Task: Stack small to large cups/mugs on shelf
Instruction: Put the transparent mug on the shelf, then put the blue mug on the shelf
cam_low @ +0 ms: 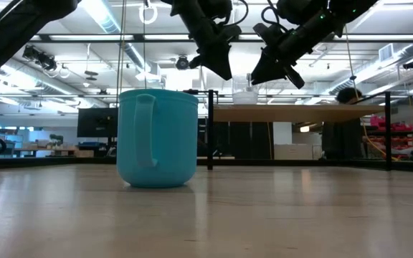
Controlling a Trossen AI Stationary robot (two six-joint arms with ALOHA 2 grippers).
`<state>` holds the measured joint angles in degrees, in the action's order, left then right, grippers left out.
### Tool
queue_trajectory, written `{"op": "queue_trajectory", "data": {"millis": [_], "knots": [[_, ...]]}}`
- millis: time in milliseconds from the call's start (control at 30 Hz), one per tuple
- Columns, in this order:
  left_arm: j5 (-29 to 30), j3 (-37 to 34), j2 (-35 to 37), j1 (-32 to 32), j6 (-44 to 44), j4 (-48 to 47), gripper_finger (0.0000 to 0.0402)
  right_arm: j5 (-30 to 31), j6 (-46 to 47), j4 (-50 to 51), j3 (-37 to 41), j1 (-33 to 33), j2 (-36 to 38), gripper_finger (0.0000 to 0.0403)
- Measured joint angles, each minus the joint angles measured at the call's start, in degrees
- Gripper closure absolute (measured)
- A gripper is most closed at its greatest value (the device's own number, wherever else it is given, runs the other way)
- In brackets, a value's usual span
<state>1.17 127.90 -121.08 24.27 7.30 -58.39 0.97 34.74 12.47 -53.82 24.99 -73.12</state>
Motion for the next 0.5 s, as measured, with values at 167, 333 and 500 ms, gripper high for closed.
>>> {"op": "queue_trajectory", "data": {"millis": [167,333,500], "knots": [[0.02,0.00,0.00,0.02,0.82,-0.28,0.0352,0.00,0.02,0.12,0.00,0.00,0.00,0.0337],[0.04,0.00,0.00,0.07,1.04,-2.23,0.0353,0.00,0.09,3.22,0.00,0.00,0.11,0.0337],[0.04,0.04,0.91,0.00,1.11,-5.53,0.0352,0.00,0.09,7.88,0.00,0.00,2.16,0.0337]]}}
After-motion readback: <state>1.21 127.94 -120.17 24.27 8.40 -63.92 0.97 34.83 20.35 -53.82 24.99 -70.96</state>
